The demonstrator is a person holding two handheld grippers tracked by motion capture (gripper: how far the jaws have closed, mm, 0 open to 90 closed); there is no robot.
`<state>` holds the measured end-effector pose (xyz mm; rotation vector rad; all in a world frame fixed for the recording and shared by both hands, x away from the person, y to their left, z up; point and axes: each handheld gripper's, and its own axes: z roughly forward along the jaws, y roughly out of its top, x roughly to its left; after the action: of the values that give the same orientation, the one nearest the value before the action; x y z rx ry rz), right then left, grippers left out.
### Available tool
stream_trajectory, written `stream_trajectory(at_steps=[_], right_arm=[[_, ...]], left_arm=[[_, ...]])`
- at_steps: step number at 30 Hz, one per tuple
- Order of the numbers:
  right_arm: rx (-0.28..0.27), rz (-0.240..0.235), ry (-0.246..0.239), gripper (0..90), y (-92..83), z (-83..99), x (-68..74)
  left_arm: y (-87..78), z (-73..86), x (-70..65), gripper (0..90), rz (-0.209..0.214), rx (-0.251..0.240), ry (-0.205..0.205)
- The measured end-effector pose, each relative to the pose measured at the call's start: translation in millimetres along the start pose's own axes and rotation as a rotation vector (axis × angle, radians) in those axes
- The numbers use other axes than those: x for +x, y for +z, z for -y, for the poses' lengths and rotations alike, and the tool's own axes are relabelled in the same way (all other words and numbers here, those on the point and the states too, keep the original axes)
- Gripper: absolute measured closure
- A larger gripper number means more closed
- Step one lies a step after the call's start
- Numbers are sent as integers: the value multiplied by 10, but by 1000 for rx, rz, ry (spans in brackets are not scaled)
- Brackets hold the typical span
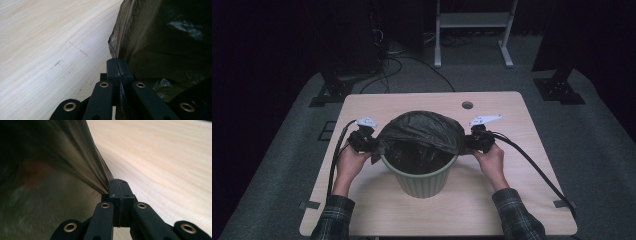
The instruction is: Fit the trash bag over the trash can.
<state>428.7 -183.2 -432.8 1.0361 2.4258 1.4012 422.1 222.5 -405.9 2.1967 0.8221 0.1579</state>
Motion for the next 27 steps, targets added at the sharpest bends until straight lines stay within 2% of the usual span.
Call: stream_trajectory(at_steps=[3, 5, 12, 16, 19, 23, 27], right_arm=[[2, -6, 4, 894, -5, 41, 2], [-20, 0, 2, 810, -79, 12, 0], [-170, 4, -19, 725, -631, -272, 72], [-245, -44, -64, 707, -956, -460, 264], [-272, -120, -93, 683, -1103, -573, 431], [-276, -211, -145, 671, -1162, -672, 696], [-261, -276, -198, 669, -1117, -748, 954]], left_arm=[[-35, 2, 1, 899, 8, -20, -6], [-85, -20, -2, 899, 12, -36, -2], [-206, -101, -30, 898, 17, -69, 8], [-234, -102, -32, 899, 19, -76, 4], [-254, -99, -28, 898, 17, -81, 2], [-281, -103, -33, 898, 18, -90, 3], [-294, -100, -35, 898, 17, -88, 3]])
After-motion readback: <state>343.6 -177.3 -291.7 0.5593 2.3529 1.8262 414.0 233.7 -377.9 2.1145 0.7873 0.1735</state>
